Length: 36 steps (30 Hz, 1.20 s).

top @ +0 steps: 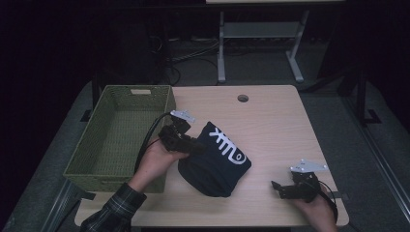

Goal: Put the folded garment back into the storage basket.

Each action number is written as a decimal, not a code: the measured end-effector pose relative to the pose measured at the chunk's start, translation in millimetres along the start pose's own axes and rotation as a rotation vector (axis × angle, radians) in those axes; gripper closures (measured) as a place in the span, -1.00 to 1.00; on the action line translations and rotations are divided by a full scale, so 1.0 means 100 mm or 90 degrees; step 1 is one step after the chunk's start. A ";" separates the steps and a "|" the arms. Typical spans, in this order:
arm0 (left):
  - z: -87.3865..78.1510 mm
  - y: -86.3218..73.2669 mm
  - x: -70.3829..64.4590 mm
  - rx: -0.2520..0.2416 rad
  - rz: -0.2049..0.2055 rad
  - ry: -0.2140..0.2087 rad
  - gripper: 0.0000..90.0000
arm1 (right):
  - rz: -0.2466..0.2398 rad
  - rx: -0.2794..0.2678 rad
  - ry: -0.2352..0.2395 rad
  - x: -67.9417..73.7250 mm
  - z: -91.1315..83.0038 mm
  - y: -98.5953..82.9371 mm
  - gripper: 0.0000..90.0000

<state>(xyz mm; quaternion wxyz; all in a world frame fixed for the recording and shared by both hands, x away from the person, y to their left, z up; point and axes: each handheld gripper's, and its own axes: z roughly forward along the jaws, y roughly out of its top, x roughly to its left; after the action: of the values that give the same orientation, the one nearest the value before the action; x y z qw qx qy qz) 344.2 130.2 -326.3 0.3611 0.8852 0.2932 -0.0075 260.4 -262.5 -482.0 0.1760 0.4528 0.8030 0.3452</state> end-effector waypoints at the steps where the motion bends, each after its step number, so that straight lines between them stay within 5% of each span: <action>1: -0.02 0.01 0.00 0.000 0.001 0.000 0.57 | 0.000 0.000 0.000 0.00 0.00 0.00 -0.81; 18: -0.48 0.20 -0.08 -0.009 0.030 0.030 0.59 | 0.001 0.000 -0.001 0.00 0.00 0.00 -0.81; 36: -1.19 0.22 0.05 -0.046 0.005 0.066 0.59 | 0.001 0.000 -0.001 0.00 0.00 0.00 -0.81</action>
<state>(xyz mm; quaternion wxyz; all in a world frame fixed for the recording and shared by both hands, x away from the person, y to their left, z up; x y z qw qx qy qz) 336.6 197.1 -225.8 0.3774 0.8720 0.3078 0.0504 260.4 -262.5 -481.9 0.1765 0.4537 0.8025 0.3449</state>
